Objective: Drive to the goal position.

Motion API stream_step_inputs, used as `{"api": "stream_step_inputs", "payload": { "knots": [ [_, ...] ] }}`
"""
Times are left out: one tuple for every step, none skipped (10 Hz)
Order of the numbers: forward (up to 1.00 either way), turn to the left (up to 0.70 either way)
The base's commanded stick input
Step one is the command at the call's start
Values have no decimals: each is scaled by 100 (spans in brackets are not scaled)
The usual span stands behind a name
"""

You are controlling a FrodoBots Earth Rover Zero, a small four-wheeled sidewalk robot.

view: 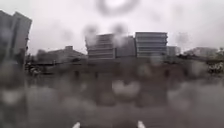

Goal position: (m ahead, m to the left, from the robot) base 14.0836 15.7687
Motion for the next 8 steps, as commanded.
{"api": "stream_step_inputs", "payload": {
  "knots": [
    [70,0],
    [70,0],
    [70,0],
    [70,0],
    [70,0],
    [70,0],
    [70,0],
    [70,0]
  ]
}}
